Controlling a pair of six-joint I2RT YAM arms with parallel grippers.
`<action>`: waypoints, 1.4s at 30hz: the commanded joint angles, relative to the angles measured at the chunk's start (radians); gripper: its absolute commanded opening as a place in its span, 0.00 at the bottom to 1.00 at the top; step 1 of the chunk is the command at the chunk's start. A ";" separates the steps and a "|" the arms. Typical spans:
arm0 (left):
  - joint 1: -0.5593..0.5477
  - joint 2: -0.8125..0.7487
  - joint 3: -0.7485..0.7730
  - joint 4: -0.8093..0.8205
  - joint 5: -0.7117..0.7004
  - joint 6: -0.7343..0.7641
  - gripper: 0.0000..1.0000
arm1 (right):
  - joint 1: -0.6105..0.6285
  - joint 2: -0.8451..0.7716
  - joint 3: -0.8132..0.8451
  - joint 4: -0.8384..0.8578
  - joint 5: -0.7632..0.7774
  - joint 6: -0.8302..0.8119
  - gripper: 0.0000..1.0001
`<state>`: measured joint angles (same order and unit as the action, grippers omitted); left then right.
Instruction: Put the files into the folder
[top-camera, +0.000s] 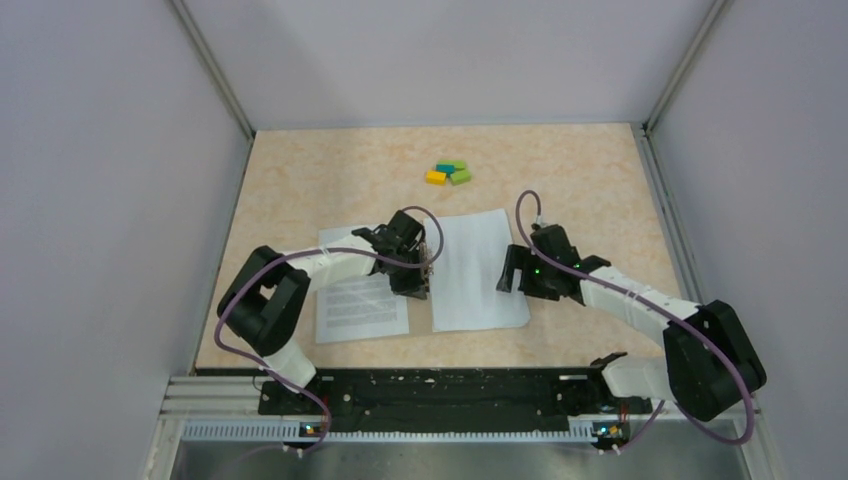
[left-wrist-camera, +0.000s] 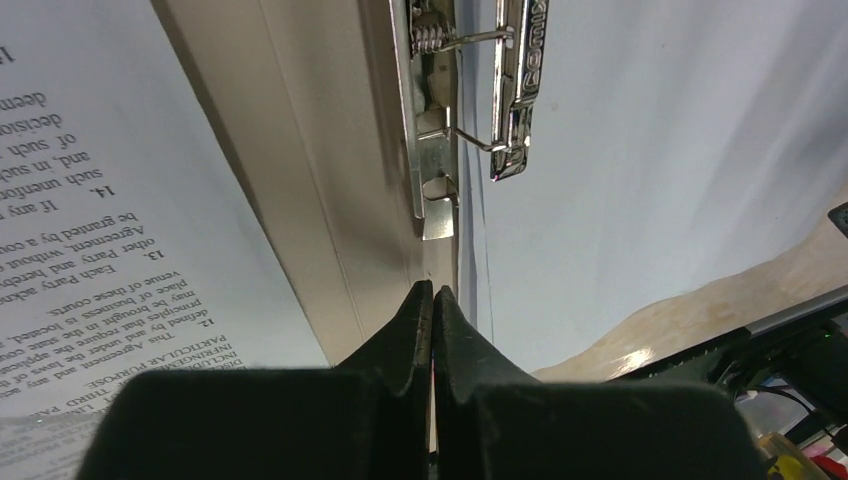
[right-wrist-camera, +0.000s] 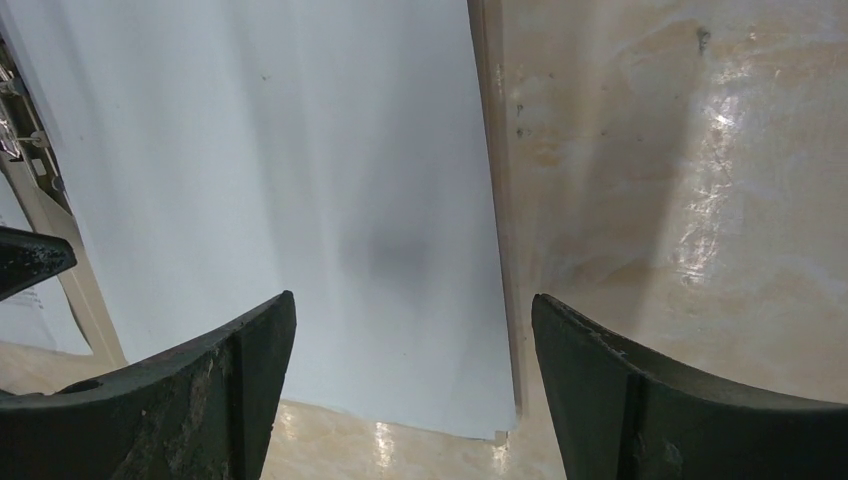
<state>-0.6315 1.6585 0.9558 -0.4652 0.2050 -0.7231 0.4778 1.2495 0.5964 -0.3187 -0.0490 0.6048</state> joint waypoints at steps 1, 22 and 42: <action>-0.022 0.002 -0.013 0.066 -0.032 -0.076 0.00 | 0.029 0.008 0.000 0.049 0.000 0.009 0.87; -0.038 0.016 -0.030 0.062 -0.078 -0.113 0.00 | 0.088 -0.022 0.010 -0.005 0.046 0.034 0.87; -0.042 0.027 -0.032 0.069 -0.075 -0.116 0.00 | 0.093 -0.007 -0.021 0.022 0.004 0.050 0.87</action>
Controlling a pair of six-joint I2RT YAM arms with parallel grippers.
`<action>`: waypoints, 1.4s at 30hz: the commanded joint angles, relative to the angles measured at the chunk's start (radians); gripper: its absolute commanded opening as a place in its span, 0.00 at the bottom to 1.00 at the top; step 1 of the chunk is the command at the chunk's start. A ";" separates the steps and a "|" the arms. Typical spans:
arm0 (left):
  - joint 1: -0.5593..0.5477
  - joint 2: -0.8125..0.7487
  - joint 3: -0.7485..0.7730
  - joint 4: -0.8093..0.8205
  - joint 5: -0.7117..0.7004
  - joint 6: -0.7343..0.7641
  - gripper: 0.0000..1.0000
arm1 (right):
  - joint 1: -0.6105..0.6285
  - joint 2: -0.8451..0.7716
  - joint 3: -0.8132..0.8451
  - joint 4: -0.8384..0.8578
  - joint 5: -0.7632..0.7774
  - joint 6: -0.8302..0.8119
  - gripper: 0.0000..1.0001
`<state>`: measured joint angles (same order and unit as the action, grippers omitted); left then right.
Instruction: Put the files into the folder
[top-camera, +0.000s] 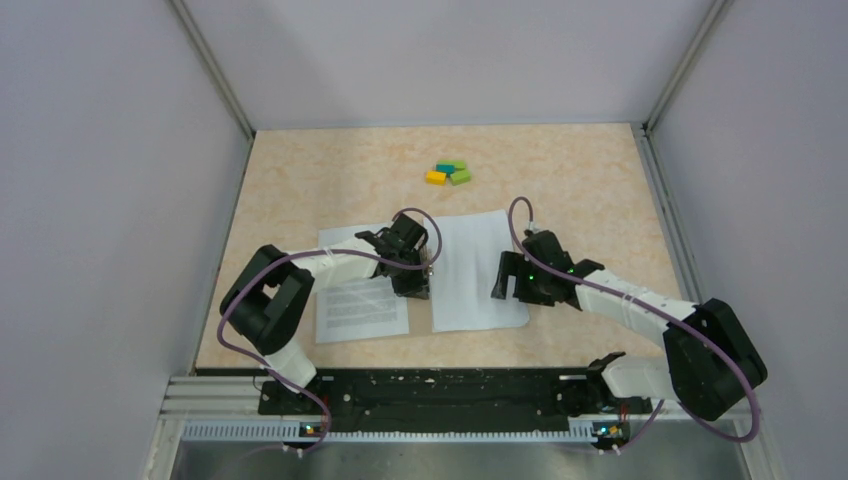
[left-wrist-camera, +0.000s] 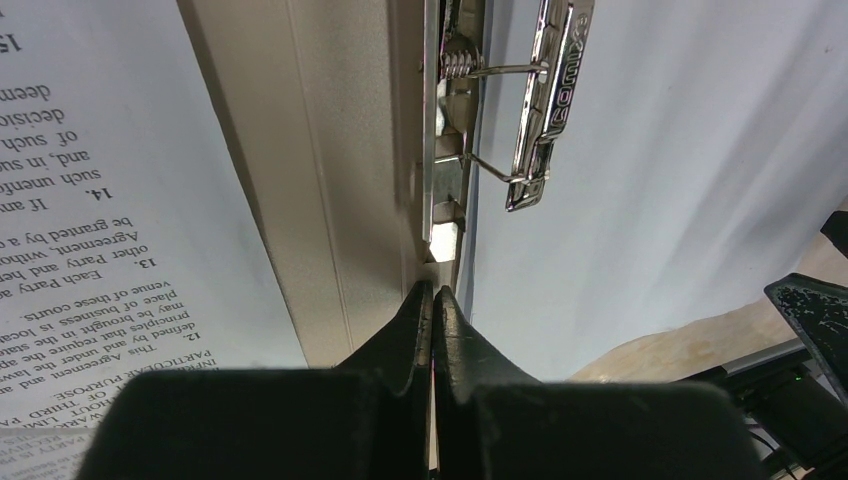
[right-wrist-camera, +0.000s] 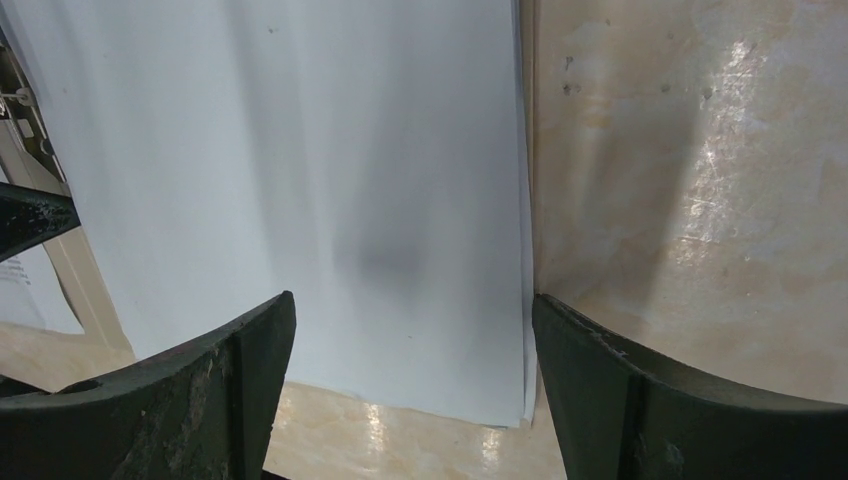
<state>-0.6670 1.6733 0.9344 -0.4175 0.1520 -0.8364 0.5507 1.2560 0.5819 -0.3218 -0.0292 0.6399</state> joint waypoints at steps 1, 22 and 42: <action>-0.006 0.013 -0.011 0.023 -0.020 -0.003 0.00 | 0.021 -0.011 -0.007 0.024 -0.015 0.015 0.87; -0.013 0.024 -0.012 0.026 -0.027 -0.009 0.00 | 0.068 -0.022 0.032 0.006 -0.001 0.021 0.87; -0.014 0.025 -0.016 0.027 -0.038 -0.012 0.00 | 0.069 -0.051 0.044 -0.034 0.026 0.022 0.87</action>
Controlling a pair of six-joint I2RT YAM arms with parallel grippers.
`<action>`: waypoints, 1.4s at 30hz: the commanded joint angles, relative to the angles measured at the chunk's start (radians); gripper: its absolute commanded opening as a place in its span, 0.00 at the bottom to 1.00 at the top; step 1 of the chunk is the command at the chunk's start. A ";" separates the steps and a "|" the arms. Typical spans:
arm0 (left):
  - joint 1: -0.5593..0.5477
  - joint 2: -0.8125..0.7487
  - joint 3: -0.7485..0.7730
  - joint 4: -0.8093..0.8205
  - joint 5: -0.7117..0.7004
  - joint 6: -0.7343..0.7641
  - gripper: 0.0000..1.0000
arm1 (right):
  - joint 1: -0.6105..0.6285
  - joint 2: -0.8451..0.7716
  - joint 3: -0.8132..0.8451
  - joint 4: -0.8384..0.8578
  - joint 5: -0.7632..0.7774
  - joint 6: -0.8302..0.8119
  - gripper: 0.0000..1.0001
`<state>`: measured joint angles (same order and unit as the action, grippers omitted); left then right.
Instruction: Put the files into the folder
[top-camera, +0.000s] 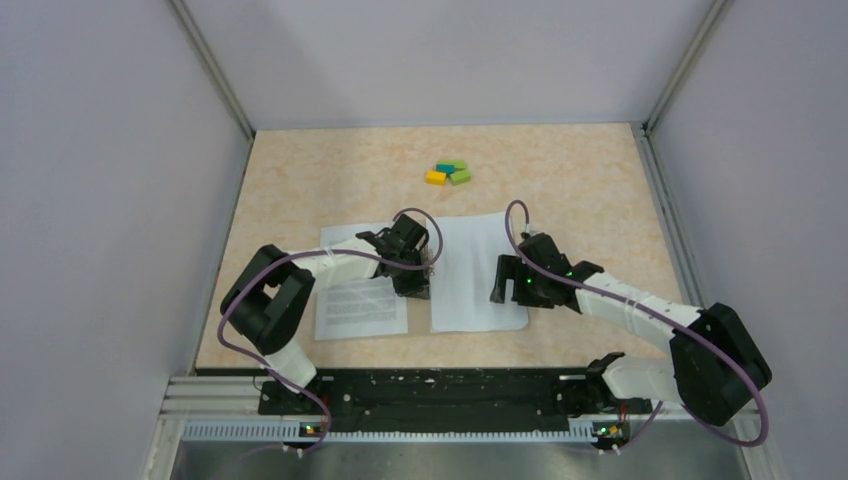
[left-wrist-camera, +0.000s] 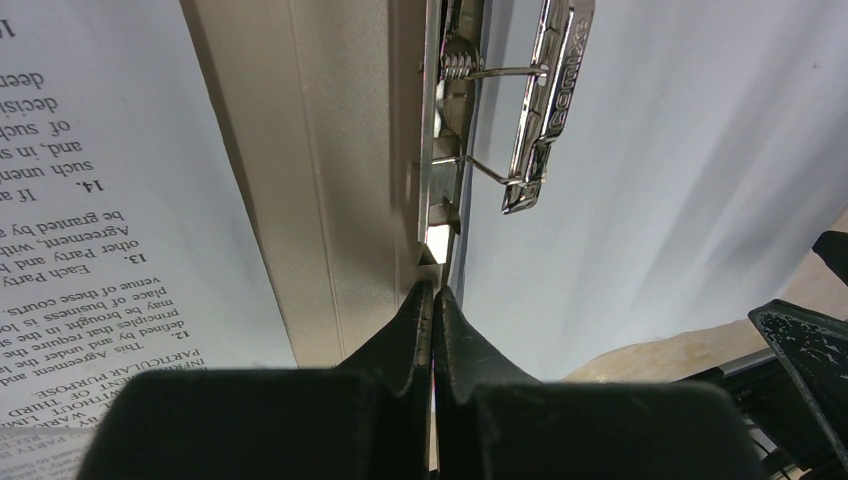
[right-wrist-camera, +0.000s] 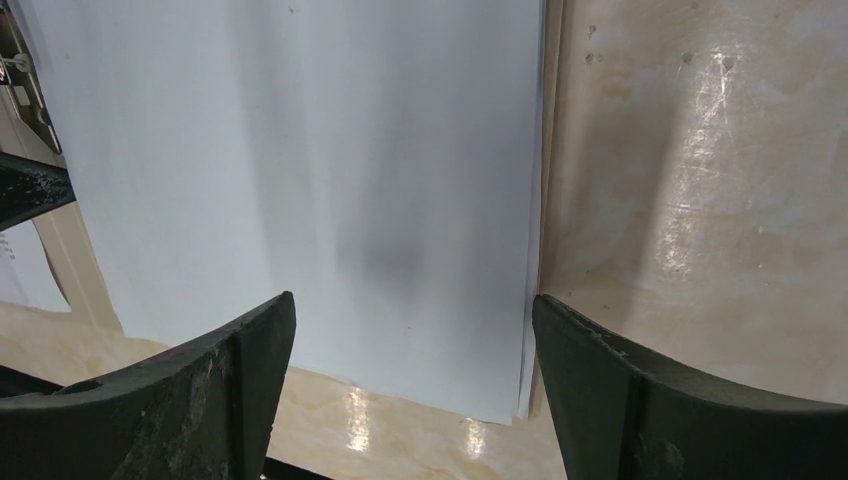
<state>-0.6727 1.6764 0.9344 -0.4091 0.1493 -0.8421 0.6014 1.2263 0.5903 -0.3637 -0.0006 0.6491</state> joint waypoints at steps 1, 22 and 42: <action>-0.007 0.023 -0.016 0.018 -0.037 -0.004 0.00 | 0.018 -0.021 0.033 0.010 -0.002 0.012 0.87; -0.007 0.022 -0.013 0.014 -0.039 -0.002 0.00 | 0.027 -0.106 -0.017 -0.063 0.006 0.052 0.87; -0.007 0.025 -0.018 0.019 -0.036 -0.005 0.00 | 0.054 -0.086 -0.053 -0.020 -0.033 0.079 0.87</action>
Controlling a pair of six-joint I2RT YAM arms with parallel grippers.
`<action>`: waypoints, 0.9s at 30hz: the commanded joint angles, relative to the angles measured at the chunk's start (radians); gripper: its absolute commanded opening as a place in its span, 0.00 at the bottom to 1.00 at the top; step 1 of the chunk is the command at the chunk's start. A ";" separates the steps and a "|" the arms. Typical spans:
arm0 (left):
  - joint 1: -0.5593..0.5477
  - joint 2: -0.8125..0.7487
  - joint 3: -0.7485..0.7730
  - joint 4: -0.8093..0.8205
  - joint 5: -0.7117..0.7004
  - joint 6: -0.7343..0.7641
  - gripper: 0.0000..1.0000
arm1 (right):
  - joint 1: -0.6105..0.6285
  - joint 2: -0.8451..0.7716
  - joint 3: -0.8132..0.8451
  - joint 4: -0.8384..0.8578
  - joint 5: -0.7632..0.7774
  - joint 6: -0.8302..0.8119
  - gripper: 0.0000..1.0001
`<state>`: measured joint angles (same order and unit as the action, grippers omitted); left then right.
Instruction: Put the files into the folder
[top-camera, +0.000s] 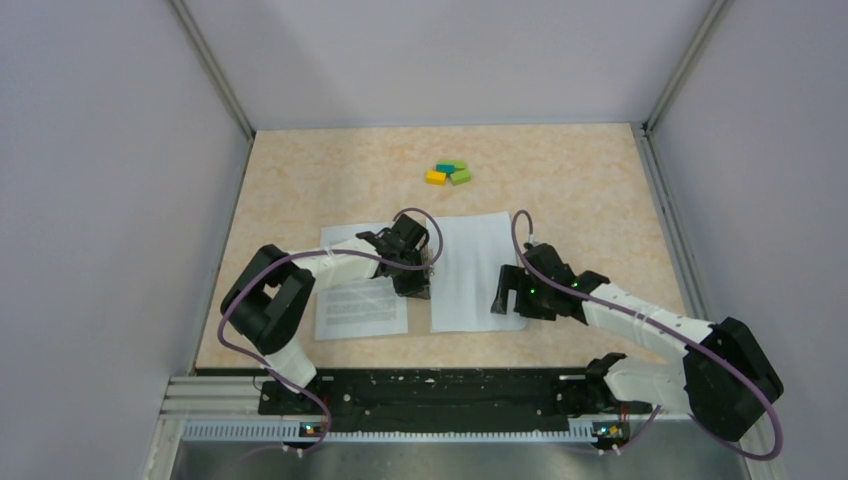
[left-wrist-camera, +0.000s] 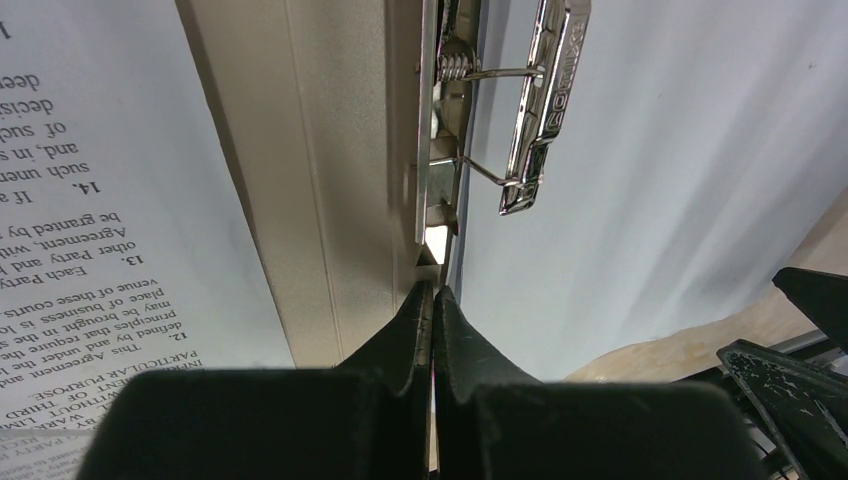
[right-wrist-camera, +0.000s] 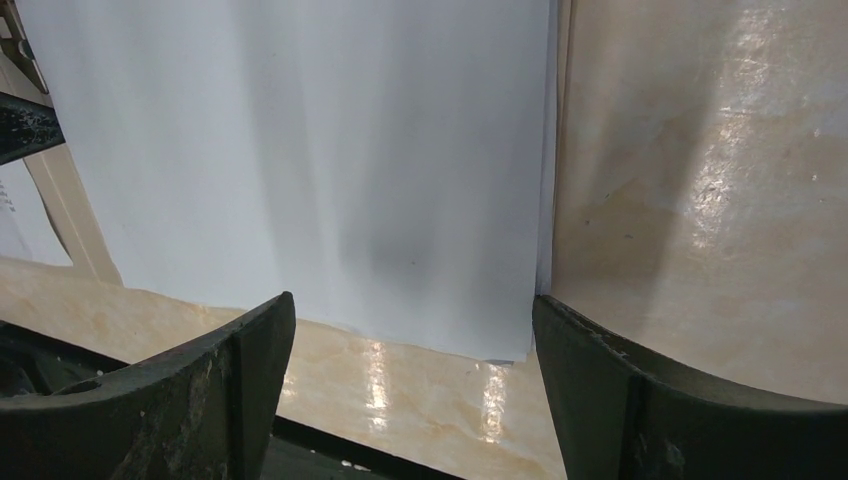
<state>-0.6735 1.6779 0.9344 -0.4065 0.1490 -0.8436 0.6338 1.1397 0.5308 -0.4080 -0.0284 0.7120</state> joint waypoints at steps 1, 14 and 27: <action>-0.006 0.022 -0.019 0.018 -0.034 -0.004 0.00 | 0.024 0.005 0.006 0.028 -0.007 0.017 0.87; -0.006 0.025 -0.019 0.017 -0.038 -0.001 0.00 | 0.044 0.001 0.033 -0.020 0.075 0.015 0.87; -0.007 0.026 -0.023 0.020 -0.039 -0.003 0.00 | 0.044 -0.047 0.042 -0.064 0.073 0.015 0.88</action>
<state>-0.6743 1.6783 0.9344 -0.4030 0.1490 -0.8440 0.6655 1.1240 0.5400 -0.4648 0.0288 0.7265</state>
